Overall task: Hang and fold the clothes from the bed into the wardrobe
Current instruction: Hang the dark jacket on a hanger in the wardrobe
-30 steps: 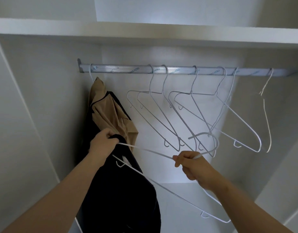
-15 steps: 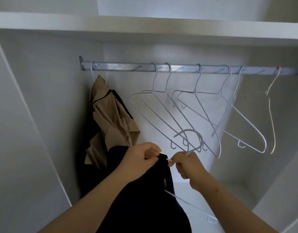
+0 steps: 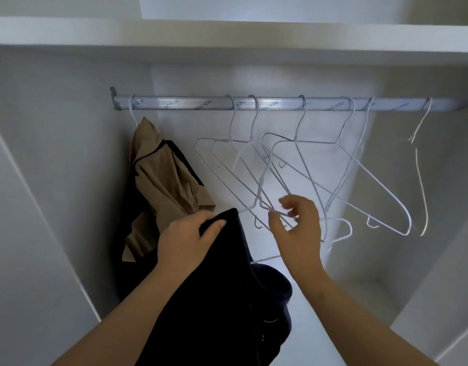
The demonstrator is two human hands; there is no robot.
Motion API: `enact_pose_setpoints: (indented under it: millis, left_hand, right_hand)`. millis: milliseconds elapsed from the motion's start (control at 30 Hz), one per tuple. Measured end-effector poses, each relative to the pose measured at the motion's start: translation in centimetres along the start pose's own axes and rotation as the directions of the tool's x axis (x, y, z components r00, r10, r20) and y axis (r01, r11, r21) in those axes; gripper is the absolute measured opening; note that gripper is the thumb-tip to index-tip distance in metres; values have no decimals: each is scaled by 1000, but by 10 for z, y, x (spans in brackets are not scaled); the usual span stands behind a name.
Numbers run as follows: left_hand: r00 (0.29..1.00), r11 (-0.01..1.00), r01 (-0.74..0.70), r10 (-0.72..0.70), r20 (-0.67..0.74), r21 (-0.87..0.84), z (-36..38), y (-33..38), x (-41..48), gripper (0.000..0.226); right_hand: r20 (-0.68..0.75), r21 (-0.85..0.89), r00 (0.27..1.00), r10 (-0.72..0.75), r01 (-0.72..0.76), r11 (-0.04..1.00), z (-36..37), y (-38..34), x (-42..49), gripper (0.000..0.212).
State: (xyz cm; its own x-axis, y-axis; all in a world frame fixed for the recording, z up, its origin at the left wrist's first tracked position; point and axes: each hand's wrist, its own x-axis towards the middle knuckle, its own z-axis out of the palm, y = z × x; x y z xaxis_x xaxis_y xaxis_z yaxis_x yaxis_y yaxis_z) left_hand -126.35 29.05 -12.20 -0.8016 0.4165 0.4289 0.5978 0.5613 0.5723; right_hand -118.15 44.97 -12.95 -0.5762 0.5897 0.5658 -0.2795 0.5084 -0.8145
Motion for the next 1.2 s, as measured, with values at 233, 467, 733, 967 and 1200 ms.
enact_pose_setpoints:
  millis: [233, 467, 733, 967, 1200]
  left_hand:
    - [999, 987, 15, -21, -41, -159, -16, 2, 0, 9]
    - [995, 972, 76, -88, -41, -222, -21, -10, -8, 3]
    - [998, 950, 31, -45, -37, -312, -38, -31, -20, 7]
    - [990, 970, -90, 63, -126, -224, -60, -27, -45, 43]
    - [991, 992, -118, 114, -70, -54, -59, 6, -82, 59]
  right_hand:
    - [601, -130, 767, 225, -184, 974, 19, 18, -27, 17]
    - [675, -67, 695, 248, -277, 958, 15, 18, -37, 10]
    - [802, -270, 415, 430, -390, 880, -4, 32, -68, 22]
    - [662, -741, 517, 542, 342, 578, -78, 83, -88, 17]
    - [662, -725, 672, 332, 463, 511, -150, 89, -82, 23]
